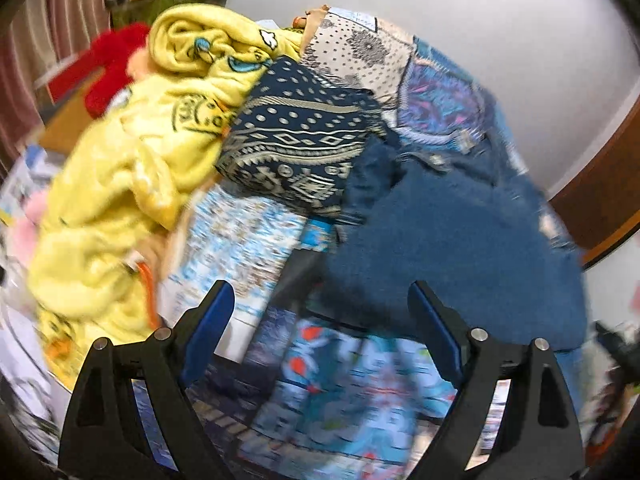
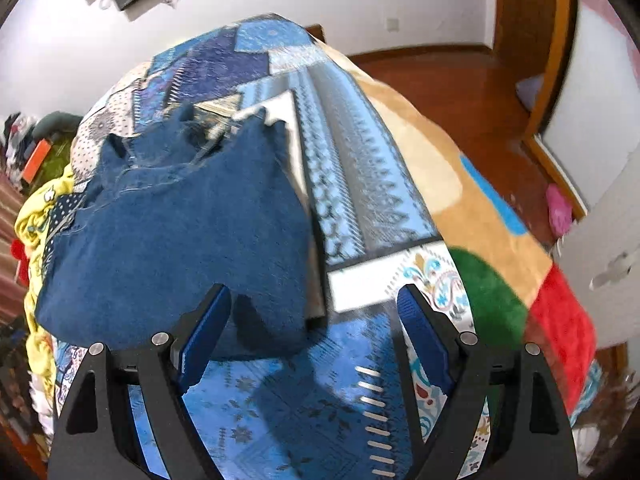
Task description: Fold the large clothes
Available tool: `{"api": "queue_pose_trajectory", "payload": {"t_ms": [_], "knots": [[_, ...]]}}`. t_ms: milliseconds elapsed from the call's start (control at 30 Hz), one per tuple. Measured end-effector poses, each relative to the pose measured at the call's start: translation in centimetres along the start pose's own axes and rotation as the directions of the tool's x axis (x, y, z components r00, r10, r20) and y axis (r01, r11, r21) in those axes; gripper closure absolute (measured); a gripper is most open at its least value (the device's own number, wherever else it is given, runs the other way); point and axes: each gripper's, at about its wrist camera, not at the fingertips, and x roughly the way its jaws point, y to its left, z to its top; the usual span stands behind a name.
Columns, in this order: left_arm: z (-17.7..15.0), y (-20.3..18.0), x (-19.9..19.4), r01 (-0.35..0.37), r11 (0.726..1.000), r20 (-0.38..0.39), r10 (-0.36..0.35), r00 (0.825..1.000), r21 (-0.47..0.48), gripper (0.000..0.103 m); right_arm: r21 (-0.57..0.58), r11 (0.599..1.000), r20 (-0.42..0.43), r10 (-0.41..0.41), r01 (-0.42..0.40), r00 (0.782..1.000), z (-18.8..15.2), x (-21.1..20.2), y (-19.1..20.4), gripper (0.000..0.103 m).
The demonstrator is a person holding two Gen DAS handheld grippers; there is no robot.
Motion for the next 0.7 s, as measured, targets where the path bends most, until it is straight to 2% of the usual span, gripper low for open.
{"api": "queue_pose_trajectory", "payload": {"t_ms": [167,333,367,500,600,700], "knots": [[-1.2,-1.8,0.9,0.155,0.987,-0.058,-0.157,0.986,-0.041,0.014,-0.108,0.994,0.035,0.034,-0.03,0.999,0.8,-0.2,3.8,0.02],[-2.2,-3.0,3.8,0.276,0.952,-0.124,-0.292,0.948,-0.133,0.014,-0.226,0.972,0.009,0.059,-0.056,0.998,0.7,1.6,8.2,0.02],[-2.4,-2.9,4.9,0.303,0.938,-0.138,-0.327,0.935,-0.171,0.014,-0.249,0.967,0.002,0.06,-0.058,0.998,0.5,1.9,9.0,0.02],[-2.8,-1.9,7.7,0.337,0.897,-0.156,-0.391,0.907,-0.285,0.015,-0.349,0.935,-0.026,0.058,-0.064,0.998,-0.3,3.6,12.1,0.02],[-2.7,-0.9,9.5,0.384,0.837,-0.125,-0.462,0.878,-0.39,0.017,-0.403,0.914,-0.027,0.035,-0.043,0.999,-0.7,4.6,13.6,0.02],[-2.4,-0.9,11.0,0.409,0.804,-0.099,-0.493,0.865,-0.432,0.025,-0.401,0.915,-0.038,0.043,-0.055,0.998,-0.4,4.9,13.9,0.02]]}}
